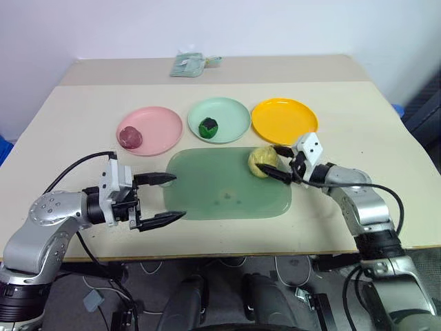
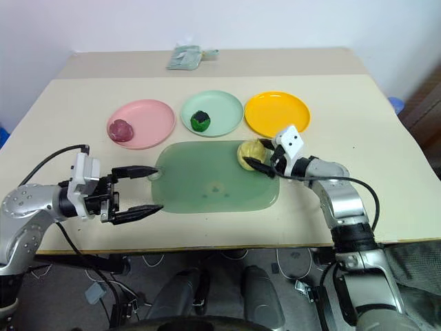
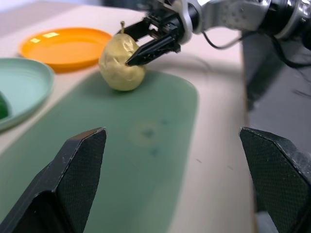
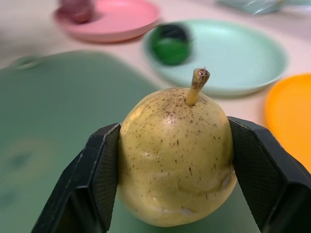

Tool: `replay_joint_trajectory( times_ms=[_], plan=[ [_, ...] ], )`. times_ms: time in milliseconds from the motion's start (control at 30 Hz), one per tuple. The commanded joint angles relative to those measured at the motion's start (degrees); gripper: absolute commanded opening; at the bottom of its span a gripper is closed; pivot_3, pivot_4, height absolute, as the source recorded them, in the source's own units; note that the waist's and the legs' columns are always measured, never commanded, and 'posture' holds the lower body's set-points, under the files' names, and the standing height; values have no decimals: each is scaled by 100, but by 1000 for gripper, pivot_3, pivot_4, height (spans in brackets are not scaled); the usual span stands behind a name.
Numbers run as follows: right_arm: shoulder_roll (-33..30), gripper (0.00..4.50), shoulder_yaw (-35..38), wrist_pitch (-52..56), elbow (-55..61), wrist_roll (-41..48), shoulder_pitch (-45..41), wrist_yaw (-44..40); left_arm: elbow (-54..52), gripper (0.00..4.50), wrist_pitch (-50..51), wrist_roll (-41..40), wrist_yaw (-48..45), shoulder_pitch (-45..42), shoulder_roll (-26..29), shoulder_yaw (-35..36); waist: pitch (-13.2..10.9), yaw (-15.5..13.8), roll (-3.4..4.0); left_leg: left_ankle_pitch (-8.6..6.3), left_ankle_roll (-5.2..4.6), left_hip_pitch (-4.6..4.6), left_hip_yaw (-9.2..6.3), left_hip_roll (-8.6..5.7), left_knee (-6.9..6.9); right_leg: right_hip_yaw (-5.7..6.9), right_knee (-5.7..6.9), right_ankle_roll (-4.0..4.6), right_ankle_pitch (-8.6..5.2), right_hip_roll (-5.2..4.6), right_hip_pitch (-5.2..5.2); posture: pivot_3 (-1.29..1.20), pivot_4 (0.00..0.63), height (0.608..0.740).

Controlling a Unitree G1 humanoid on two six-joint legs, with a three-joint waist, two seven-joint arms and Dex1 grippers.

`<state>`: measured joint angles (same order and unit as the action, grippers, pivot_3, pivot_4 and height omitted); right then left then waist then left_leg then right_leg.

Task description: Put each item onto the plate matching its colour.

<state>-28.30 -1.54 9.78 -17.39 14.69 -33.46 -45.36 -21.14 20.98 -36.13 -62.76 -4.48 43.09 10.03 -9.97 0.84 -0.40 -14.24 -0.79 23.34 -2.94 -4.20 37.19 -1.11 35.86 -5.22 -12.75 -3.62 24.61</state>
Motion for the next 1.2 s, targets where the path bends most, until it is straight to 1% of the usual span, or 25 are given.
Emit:
replay_joint_trajectory(
  times_ms=[33, 100, 167, 233, 300, 333, 400, 633, 700, 733, 833, 900, 967, 1000, 1033, 1100, 1167, 1200],
  plan=[
    [189, 2756, 378, -988, -1856, -294, -1407, 625, -274, 4500, -33, 68, 411, -87, -131, 47, -4, 16, 5, 1, 2, -1, 0, 0, -1, 0, 1, -7, 4, 2, 1, 0, 150, 740],
    [253, 2756, 387, -1531, -3168, -541, -2132, 953, -376, 4500, -35, 138, 616, -71, -210, 10, -4, 14, 4, 3, 5, 1, 0, 0, -8, 1, 1, -9, 6, 4, 6, 0, 150, 740],
    [318, 2756, 463, -1940, -4215, -685, -2696, 1283, -499, 4500, -41, 223, 827, -16, -278, -17, -4, -4, 4, 4, 6, 1, -1, 0, -16, 3, -1, -5, 4, 4, 7, 0, 150, 740],
    [350, 2756, 451, -2206, -4940, -874, -3053, 1573, -637, 4500, -13, 275, 1013, 78, -332, -18, -3, -3, 3, 5, 8, 3, -2, 0, -19, 5, -5, -4, 3, 3, 7, 0, 150, 740],
    [367, 2756, 424, -2300, -5376, -1040, -3246, 1806, -752, 4500, 37, 365, 1253, 159, -375, -12, -4, 2, 4, 7, 11, 4, -1, 0, -18, 4, -8, -4, 3, 3, 6, 0, 150, 740],
    [378, 3820, 432, -2295, -5522, -1091, -3306, 1841, -799, 4500, 62, 406, 1392, 188, -406, -10, -4, 2, 4, 6, 11, 4, 0, -1, -18, 2, -9, -4, 3, 3, 5, 0, 150, 740],
    [382, 4436, 429, -2293, -5702, -1199, -3360, 1911, -866, 4500, 58, 519, 1683, 231, -491, 16, -5, 8, 5, 5, 8, 4, -1, -1, -17, 2, -6, -4, 3, 3, 5, 0, 150, 740],
    [340, 4436, 593, -2422, -5759, -1327, -3368, 1836, -1000, 4500, 315, 789, 2463, 298, -703, -7, -6, 30, 8, 7, 11, 0, -1, -1, -17, 1, 7, -4, 3, 7, 8, 0, 150, 740],
    [223, 4436, 763, -2597, -5565, -1166, -3353, 1521, -811, 4500, -30, 896, 2647, 194, -1011, 1, -7, 26, 11, 7, 11, 0, -1, -1, -17, 1, 7, -4, 4, 7, 8, 0, 150, 740],
    [182, 4436, 852, -2644, -5476, -1081, -3347, 1371, -757, 4500, -137, 1001, 2667, 172, -1053, -27, -8, 10, 11, 7, 11, 0, 0, -1, -16, 2, 7, -5, 4, 7, 8, 0, 150, 740],
    [74, 4436, 1097, -2614, -4662, -667, -3072, 572, -721, 4500, -158, 1269, 2730, 250, -1041, -101, -10, 4, 15, 7, 10, 1, -1, -2, -14, 2, 8, -5, 4, 7, 6, 0, 150, 740],
    [30, 4436, 1211, -2064, -3147, -178, -2375, 113, -692, 4500, -166, 1428, 2799, 272, -1072, -206, -9, -21, 14, 6, 9, 1, -3, -2, -16, 3, 6, -5, 4, 7, 6, 0, 150, 740],
    [-68, 4436, 1250, -1138, -1083, 433, -1301, -135, -634, 4500, -213, 1569, 2785, 261, -1053, -303, -8, -45, 11, 4, 6, 2, -12, -1, -16, 9, 4, -5, 4, 6, 1, 0, 150, 740],
    [-124, 4436, 1267, -763, -369, 635, -906, -156, -610, 4500, -240, 1606, 2772, 248, -1054, -339, -7, -65, 12, 3, 4, 2, -15, -2, -15, 11, 3, -5, 4, 6, 0, 0, 150, 740],
    [-232, 4436, 1279, -331, 584, 850, -247, -136, -574, 4500, -247, 1632, 2783, 235, -1056, -336, -7, -83, 13, 3, 4, 3, -20, -1, -14, 13, 3, -5, 3, 5, -2, 0, 150, 740],
    [-411, 4436, 1334, 365, 2010, 1170, 900, -23, -459, 4500, -362, 1705, 2793, 234, -1082, -330, -6, -138, 17, 2, 4, 3, -17, -2, -12, 10, 3, -5, 3, 4, -1, 0, 150, 740],
    [-523, 4436, 1416, 813, 2798, 1375, 1612, 106, -382, 4500, -472, 1763, 2797, 263, -1106, -342, -9, -147, 22, 2, 4, 2, -16, 0, -10, 8, 5, -4, 2, 3, -1, 0, 150, 740],
    [-526, 4436, 1447, 822, 3030, 1328, 2017, 161, -319, 4500, -541, 1794, 2812, 305, -1128, -328, -9, -137, 25, 3, 4, 2, -13, 0, -7, 3, 6, 1, 0, 3, 0, 0, 150, 740]
  ],
)
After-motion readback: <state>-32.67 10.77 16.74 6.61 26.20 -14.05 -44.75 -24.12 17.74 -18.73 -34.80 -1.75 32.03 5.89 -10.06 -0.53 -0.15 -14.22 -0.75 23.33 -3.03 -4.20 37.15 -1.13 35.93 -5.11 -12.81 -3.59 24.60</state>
